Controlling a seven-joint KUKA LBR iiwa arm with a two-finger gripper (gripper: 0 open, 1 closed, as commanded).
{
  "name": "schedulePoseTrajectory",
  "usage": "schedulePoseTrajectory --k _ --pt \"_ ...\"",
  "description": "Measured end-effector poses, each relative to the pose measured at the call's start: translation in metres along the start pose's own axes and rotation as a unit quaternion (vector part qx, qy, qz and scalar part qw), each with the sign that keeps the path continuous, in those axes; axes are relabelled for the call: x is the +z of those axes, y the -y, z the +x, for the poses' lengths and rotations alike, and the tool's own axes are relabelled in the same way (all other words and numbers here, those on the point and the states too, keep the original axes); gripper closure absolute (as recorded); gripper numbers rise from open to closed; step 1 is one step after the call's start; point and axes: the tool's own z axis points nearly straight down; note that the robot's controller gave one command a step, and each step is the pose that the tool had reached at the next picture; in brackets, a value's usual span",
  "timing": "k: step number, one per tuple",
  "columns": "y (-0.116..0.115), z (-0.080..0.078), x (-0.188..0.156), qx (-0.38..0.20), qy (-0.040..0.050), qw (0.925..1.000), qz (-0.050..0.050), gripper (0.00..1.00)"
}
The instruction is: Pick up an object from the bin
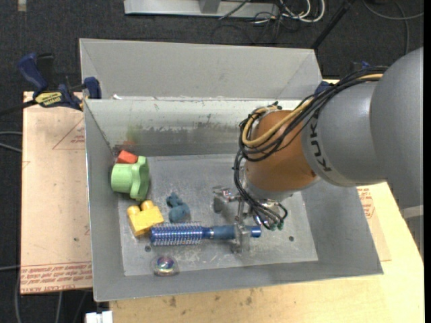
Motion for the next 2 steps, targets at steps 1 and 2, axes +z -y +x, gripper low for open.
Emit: schedulePoseTrajectory --k 1,2 --pt "0.0003 -0.0005 -0.0042 -0.119 0.0028 0.9929 0.001 0.0" --pt "0.0005 -0.0005 -0.0045 -0.119 0.0025 0.9929 0.001 1.0"
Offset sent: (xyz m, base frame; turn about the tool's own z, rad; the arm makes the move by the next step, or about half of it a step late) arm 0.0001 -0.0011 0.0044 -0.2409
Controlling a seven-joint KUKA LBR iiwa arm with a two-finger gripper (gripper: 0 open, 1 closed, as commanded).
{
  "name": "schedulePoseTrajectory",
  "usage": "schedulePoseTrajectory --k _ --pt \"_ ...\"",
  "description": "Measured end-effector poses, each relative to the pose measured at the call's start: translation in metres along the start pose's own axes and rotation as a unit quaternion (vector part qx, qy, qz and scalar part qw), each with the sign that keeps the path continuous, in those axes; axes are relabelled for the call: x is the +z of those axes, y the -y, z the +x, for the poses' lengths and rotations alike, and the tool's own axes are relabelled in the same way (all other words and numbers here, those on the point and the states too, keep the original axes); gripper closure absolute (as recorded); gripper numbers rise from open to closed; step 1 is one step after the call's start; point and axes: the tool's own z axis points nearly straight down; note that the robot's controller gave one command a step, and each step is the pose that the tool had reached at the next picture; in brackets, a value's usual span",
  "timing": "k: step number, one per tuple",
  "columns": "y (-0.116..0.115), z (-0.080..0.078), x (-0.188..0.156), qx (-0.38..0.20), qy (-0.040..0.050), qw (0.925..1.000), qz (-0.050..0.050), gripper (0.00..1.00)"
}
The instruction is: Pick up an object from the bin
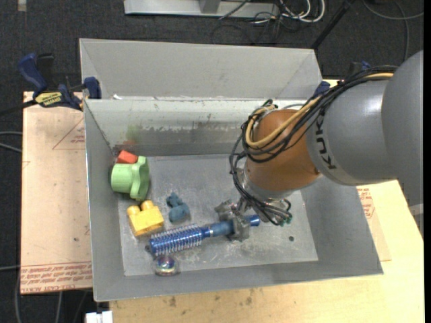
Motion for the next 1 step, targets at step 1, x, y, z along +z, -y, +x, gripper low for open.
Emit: schedulePoseTrajectory --k 1 --pt "0.0193 0.0008 -0.131 -0.003 0.0048 1.0 0.003 1.0"
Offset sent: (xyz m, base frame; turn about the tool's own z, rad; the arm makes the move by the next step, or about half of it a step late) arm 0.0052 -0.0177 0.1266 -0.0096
